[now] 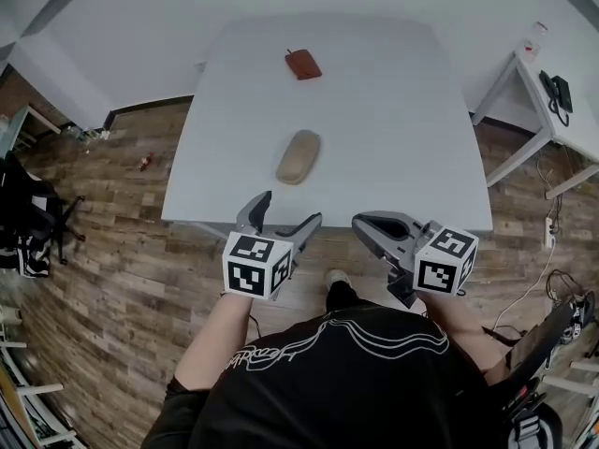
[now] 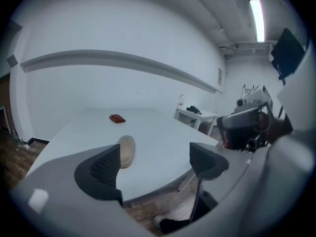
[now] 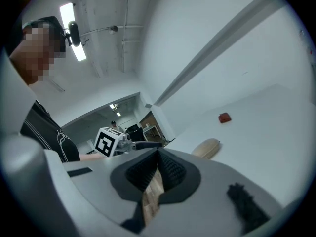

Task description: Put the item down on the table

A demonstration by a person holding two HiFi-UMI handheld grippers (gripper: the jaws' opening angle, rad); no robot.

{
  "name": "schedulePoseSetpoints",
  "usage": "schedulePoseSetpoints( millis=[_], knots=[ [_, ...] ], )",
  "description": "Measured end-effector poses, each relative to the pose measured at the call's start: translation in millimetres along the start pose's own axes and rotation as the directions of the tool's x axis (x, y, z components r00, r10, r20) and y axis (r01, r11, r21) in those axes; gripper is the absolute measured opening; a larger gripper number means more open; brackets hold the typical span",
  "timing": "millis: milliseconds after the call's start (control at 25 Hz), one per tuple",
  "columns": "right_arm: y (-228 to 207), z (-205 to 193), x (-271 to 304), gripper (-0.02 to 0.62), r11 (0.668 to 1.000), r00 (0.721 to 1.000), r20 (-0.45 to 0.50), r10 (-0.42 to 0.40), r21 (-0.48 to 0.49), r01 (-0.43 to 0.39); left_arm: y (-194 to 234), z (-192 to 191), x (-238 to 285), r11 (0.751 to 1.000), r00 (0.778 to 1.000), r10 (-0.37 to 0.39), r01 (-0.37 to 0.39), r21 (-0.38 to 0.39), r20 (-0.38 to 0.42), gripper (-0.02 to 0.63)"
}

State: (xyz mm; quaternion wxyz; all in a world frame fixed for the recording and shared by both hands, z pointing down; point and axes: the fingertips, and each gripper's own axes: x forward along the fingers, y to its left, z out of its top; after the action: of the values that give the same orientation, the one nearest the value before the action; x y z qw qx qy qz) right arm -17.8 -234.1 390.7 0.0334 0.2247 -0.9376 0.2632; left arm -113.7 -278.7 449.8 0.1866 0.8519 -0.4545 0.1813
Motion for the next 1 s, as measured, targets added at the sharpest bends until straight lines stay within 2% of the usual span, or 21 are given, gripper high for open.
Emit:
schedulePoseSetpoints(
  millis=[120, 200, 280, 320, 400, 440, 520, 600, 1000],
  knots=[
    [30.2, 9.9, -2.7, 0.008, 0.999, 0.999, 0.017, 0.028, -0.045, -0.028, -29.7, 21.0, -38.6, 0.997, 0.996, -0.071, 0.072, -0.03, 0.052, 0.44],
    [53.6, 7.7, -8.7, 0.008, 0.997, 0.999, 0.03, 0.044, -0.065, -0.042, -49.9, 26.4, -71.2, 0.993, 0.99, -0.114, 0.117, -0.029, 0.087, 0.391],
    [75.0, 3.7, -16.2, 0.008, 0.995, 0.998, 0.037, 0.056, -0.089, -0.053, -68.1, 30.0, -103.3, 0.986, 0.979, -0.16, 0.165, -0.032, 0.123, 0.27],
    [83.7, 3.0, -19.4, 0.008, 0.993, 0.997, 0.038, 0.062, -0.1, -0.058, -75.0, 32.3, -116.5, 0.982, 0.974, -0.179, 0.185, -0.034, 0.141, 0.172],
    [96.7, 3.3, -24.4, 0.008, 0.991, 0.997, 0.041, 0.071, -0.114, -0.066, -85.8, 35.9, -136.2, 0.978, 0.965, -0.205, 0.21, -0.014, 0.162, 0.027],
    [102.2, 3.9, -26.1, 0.008, 0.99, 0.996, 0.044, 0.076, -0.12, -0.07, -90.5, 36.2, -143.2, 0.976, 0.962, -0.216, 0.217, 0.012, 0.164, 0.005],
    [113.2, 5.2, -28.7, 0.008, 0.988, 0.995, 0.047, 0.084, -0.133, -0.077, -97.8, 33.0, -152.4, 0.974, 0.962, -0.226, 0.218, 0.069, 0.152, 0.005],
    [121.5, 4.2, -32.1, 0.008, 0.986, 0.996, 0.042, 0.084, -0.15, -0.077, -102.1, 29.1, -156.1, 0.973, 0.965, -0.224, 0.212, 0.095, 0.138, 0.005],
    [134.6, -3.3, -41.2, 0.008, 0.986, 0.997, 0.045, 0.062, -0.158, -0.054, -112.2, 28.8, -165.1, 0.966, 0.954, -0.26, 0.256, 0.044, 0.151, 0.004]
  ],
)
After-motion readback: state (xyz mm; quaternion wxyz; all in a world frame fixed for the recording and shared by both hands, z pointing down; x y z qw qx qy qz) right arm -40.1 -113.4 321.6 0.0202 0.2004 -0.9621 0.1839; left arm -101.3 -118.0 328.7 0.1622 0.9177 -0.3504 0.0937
